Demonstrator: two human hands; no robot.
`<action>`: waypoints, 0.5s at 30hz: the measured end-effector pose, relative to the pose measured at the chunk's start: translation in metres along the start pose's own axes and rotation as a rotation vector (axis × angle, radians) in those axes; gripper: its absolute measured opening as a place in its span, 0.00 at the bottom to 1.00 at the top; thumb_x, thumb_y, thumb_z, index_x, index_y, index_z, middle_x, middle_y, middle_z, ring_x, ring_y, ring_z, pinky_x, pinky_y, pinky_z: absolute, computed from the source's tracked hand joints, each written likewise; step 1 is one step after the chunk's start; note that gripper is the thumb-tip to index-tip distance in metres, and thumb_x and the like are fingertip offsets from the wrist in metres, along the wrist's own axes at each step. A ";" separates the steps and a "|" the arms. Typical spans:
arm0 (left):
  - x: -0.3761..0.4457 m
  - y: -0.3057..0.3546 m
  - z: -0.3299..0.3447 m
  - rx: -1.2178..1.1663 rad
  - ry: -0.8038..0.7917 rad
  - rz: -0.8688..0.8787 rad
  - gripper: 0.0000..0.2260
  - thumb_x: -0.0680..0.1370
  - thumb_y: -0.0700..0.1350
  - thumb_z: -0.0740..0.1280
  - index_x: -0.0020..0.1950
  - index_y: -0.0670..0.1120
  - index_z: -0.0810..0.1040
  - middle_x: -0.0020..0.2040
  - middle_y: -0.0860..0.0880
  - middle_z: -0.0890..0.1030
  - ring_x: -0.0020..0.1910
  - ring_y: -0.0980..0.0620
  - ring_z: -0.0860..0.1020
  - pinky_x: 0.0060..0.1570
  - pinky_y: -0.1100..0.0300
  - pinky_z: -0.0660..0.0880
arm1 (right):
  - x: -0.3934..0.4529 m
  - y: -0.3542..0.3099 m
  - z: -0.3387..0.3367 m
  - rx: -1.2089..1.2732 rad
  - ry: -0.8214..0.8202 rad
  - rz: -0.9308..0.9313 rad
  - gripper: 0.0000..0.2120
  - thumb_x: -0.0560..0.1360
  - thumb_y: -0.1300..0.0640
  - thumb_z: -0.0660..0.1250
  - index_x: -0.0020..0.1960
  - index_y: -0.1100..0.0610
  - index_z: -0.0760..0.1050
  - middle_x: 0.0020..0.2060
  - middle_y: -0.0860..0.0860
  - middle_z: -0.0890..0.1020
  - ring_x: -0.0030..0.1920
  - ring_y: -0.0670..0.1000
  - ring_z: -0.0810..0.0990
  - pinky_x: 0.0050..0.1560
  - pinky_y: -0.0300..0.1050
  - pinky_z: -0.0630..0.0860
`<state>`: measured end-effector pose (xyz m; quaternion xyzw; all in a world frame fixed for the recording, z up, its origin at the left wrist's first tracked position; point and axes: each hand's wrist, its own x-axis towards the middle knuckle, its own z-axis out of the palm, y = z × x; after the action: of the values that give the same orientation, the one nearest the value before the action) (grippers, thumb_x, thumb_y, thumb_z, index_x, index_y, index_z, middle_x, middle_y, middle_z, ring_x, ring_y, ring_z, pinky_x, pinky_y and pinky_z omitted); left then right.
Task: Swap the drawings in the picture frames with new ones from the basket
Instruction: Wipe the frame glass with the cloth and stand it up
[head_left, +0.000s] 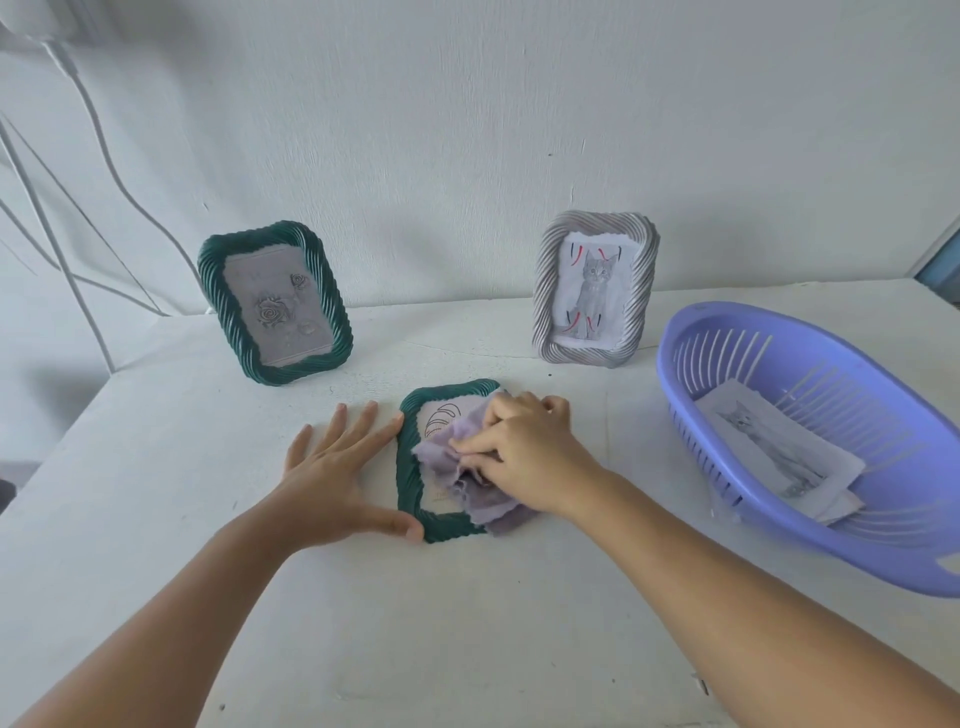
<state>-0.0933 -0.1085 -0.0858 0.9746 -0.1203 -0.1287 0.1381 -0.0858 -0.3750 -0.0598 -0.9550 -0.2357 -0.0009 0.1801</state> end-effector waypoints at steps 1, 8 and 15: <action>0.000 0.000 0.000 0.002 0.000 -0.001 0.56 0.52 0.87 0.62 0.73 0.76 0.37 0.81 0.63 0.35 0.78 0.57 0.28 0.78 0.44 0.33 | 0.000 -0.010 0.006 0.027 -0.013 -0.031 0.12 0.81 0.40 0.63 0.61 0.35 0.81 0.49 0.42 0.67 0.59 0.48 0.67 0.60 0.53 0.56; 0.000 0.000 0.000 -0.003 -0.002 -0.004 0.57 0.52 0.87 0.62 0.74 0.75 0.38 0.81 0.62 0.35 0.78 0.57 0.28 0.78 0.45 0.32 | -0.018 0.023 -0.010 -0.057 -0.066 -0.071 0.12 0.80 0.38 0.62 0.61 0.31 0.79 0.48 0.40 0.66 0.54 0.47 0.63 0.59 0.51 0.54; 0.000 0.000 -0.001 -0.001 -0.009 -0.006 0.56 0.52 0.87 0.62 0.73 0.76 0.37 0.80 0.63 0.35 0.78 0.57 0.28 0.78 0.45 0.32 | -0.006 0.002 0.001 -0.002 0.004 0.045 0.11 0.81 0.41 0.63 0.58 0.38 0.83 0.50 0.42 0.69 0.59 0.49 0.68 0.62 0.54 0.60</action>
<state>-0.0935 -0.1086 -0.0849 0.9743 -0.1179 -0.1337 0.1377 -0.0904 -0.3794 -0.0621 -0.9603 -0.2138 0.0010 0.1794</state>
